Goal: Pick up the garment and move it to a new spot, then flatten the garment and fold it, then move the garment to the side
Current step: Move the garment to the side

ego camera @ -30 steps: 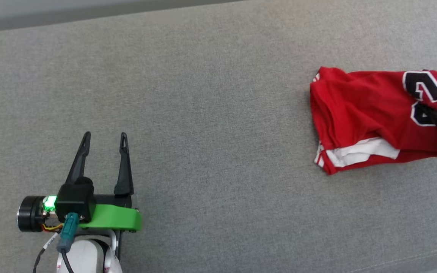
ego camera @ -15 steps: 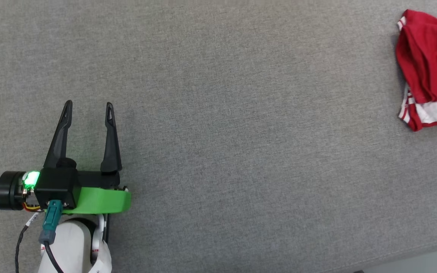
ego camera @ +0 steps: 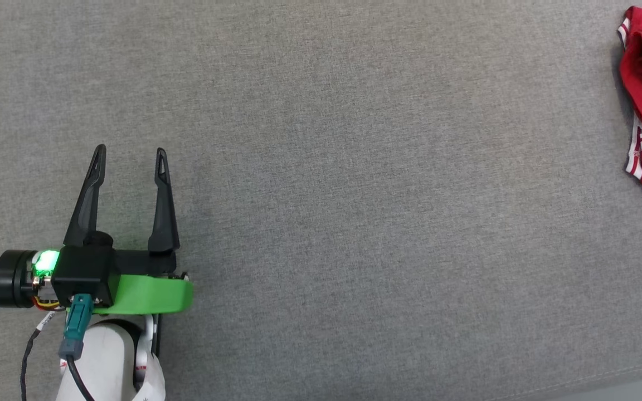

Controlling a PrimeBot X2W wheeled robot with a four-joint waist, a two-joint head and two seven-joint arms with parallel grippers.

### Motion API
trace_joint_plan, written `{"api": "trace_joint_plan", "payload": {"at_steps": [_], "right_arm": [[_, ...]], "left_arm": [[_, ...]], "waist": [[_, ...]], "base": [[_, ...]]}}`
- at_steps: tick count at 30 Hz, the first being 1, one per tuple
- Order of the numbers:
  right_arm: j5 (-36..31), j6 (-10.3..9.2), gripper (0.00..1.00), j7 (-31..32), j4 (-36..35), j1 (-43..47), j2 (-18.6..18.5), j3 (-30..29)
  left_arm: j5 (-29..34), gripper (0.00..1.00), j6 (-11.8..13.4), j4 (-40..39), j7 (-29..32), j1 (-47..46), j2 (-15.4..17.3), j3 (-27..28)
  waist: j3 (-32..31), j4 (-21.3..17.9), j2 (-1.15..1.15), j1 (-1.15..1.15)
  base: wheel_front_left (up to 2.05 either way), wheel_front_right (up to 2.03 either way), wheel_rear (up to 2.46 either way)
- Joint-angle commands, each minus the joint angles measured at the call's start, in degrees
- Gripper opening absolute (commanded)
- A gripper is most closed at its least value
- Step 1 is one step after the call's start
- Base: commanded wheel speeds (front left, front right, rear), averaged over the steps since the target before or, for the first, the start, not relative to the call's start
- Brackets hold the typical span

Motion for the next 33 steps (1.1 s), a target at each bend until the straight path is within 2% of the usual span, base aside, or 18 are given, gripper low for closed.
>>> {"api": "trace_joint_plan", "payload": {"at_steps": [1, 9, 13, 18, 23, 29, 33], "right_arm": [[-0.7, -0.05, 1.00, -1.8, 0.5, -1.1, -0.2, -0.9], [-5.1, -0.05, 1.00, -16.3, -2.1, 0.0, 0.8, -4.3], [-8.0, -0.05, 1.00, -23.0, -6.2, 0.8, 3.3, -7.6], [-12.2, -0.05, 1.00, -25.5, -15.0, 4.5, 8.9, -13.6], [-16.5, -0.05, 1.00, -25.8, -27.6, 11.5, 16.3, -19.4], [-21.7, -0.05, 1.00, -25.8, -41.7, 21.1, 25.5, -21.8], [-22.0, -0.05, 1.00, -25.8, -45.1, 27.2, 30.0, -21.2]], "left_arm": [[0.2, 1.00, 0.4, 0.1, -0.3, 0.1, 0.0, 0.0], [-0.6, 1.00, 1.1, 1.2, -0.3, 2.2, -0.9, -0.2], [-1.0, 1.00, 1.6, 1.6, -0.3, 3.5, -1.5, -0.1], [-1.5, 1.00, 1.7, 1.9, -0.3, 5.2, -2.0, -0.1], [-1.9, 1.00, 1.7, 2.7, -0.3, 6.2, -2.7, -0.3], [-2.3, 1.00, 1.9, 4.1, -0.3, 7.4, -3.3, -0.3], [-2.5, 1.00, 2.0, 5.0, -0.3, 8.1, -3.7, -0.3]], "waist": [[-1.2, 0.4, 0.00, -0.01], [-6.1, 1.5, 0.00, -0.01], [-9.3, 2.6, 0.00, -0.01], [-12.8, 4.7, 0.00, -0.01], [-15.9, 7.2, 0.00, -0.01], [-19.0, 9.3, 0.00, -0.01], [-21.0, 10.6, 0.00, -0.01]], "base": [[0.00, 0.00, 0.00], [0.00, 0.00, 0.00], [0.00, 0.00, 0.00], [0.00, 0.00, 0.00], [0.00, 0.00, 0.00], [0.00, 0.00, 0.00], [0.00, 0.00, 0.00]]}}
